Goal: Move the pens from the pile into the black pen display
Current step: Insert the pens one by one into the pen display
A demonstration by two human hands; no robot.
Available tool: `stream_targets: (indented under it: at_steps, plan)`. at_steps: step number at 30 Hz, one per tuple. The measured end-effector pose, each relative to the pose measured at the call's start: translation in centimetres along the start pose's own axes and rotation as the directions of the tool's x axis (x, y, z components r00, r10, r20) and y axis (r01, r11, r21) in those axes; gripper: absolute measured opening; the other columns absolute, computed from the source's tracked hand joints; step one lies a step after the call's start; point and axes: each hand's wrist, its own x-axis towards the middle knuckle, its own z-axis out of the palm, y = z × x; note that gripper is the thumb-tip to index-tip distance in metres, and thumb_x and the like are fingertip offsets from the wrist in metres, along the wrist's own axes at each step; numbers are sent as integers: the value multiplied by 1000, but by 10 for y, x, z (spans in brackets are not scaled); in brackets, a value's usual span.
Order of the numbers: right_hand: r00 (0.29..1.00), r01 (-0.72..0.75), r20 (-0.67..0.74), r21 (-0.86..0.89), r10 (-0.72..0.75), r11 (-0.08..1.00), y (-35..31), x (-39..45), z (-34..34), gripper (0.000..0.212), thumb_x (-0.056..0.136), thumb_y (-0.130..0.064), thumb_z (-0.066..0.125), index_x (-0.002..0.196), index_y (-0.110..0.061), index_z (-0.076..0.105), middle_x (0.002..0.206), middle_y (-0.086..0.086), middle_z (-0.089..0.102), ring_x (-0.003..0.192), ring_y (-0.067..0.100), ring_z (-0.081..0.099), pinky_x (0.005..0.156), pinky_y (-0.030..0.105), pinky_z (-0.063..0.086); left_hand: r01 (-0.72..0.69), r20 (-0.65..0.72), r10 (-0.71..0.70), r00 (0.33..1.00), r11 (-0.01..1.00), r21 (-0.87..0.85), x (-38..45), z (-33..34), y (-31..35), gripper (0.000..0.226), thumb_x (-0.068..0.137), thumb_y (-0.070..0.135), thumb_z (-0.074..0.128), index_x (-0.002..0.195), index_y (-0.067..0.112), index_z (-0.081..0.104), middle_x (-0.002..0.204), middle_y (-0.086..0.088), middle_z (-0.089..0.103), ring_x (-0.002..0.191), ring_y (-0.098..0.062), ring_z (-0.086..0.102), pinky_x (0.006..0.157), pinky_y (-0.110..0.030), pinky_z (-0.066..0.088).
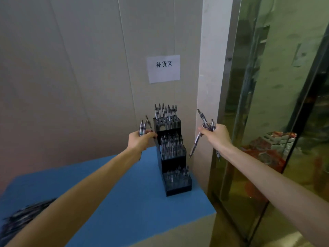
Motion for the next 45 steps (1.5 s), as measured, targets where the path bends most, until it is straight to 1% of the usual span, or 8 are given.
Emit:
stream_targets:
  at_steps: [7, 13, 17, 21, 26, 33, 40, 45]
  plan:
    - [994, 109, -35, 15, -108, 994, 1, 76, 16, 37, 92, -43, 70, 83, -7, 71, 76, 11, 68, 69, 24, 61, 71, 37, 53, -120, -116, 126, 985, 991, 58, 53, 21, 30, 11, 83, 20, 83, 91, 17, 75, 66, 0, 57, 53, -11, 45, 47, -20, 39]
    - [982, 187, -10, -48, -188, 981, 11, 148, 34, 37, 92, -41, 72, 78, -8, 68, 67, 4, 64, 65, 24, 63, 69, 44, 56, -257, -135, 282, 950, 950, 177, 119, 46, 41, 11, 81, 24, 78, 85, 17, 71, 61, 1, 59, 61, -19, 51, 64, -33, 43]
    - [958, 288, 13, -60, -288, 956, -4, 206, 38, 29, 91, -38, 74, 77, -12, 72, 64, -3, 61, 59, 14, 55, 60, 34, 47, -337, -116, 384, 916, 894, 296, 152, 72, 53, 10, 83, 19, 76, 89, 12, 72, 76, -7, 72, 66, -16, 62, 67, -31, 50]
    - [928, 372, 26, -45, -371, 927, -10, 247, 54, 24, 91, -37, 75, 80, -15, 73, 64, -8, 61, 57, 9, 53, 55, 25, 38, -429, -79, 528, 846, 761, 487, 177, 82, 48, 9, 83, 22, 74, 85, 18, 66, 72, 3, 69, 59, -6, 61, 55, -25, 47]
    - [884, 457, 139, -51, -446, 888, -5, 281, 81, 17, 90, -35, 77, 82, -20, 72, 64, -12, 61, 56, 2, 49, 51, 15, 33, -444, 28, 540, 841, 659, 607, 196, 89, 30, 11, 88, 29, 73, 90, 25, 63, 75, 11, 65, 67, -10, 61, 57, -27, 45]
    - [825, 506, 324, -61, -462, 860, 17, 314, 111, 13, 87, -37, 79, 84, -26, 74, 68, -10, 64, 60, 5, 52, 55, 23, 36, -453, 88, 540, 837, 595, 664, 214, 85, 22, 17, 88, 30, 77, 92, 22, 63, 78, 12, 66, 69, -7, 61, 58, -26, 46]
    - [764, 489, 423, 113, -487, 865, 27, 333, 113, 18, 84, -37, 81, 72, -26, 74, 56, -14, 59, 54, 3, 43, 60, 30, 33, -448, 118, 501, 858, 615, 649, 217, 78, 18, 17, 85, 30, 80, 86, 28, 63, 73, 15, 65, 63, 3, 58, 54, -13, 39]
    - [708, 464, 497, 208, -502, 861, 27, 329, 104, 21, 87, -34, 80, 74, -16, 78, 58, 5, 61, 52, 11, 38, 55, 27, 29, -439, 156, 477, 865, 567, 697, 224, 71, 25, 22, 83, 33, 82, 89, 20, 66, 76, 6, 68, 68, -13, 63, 63, -33, 50]
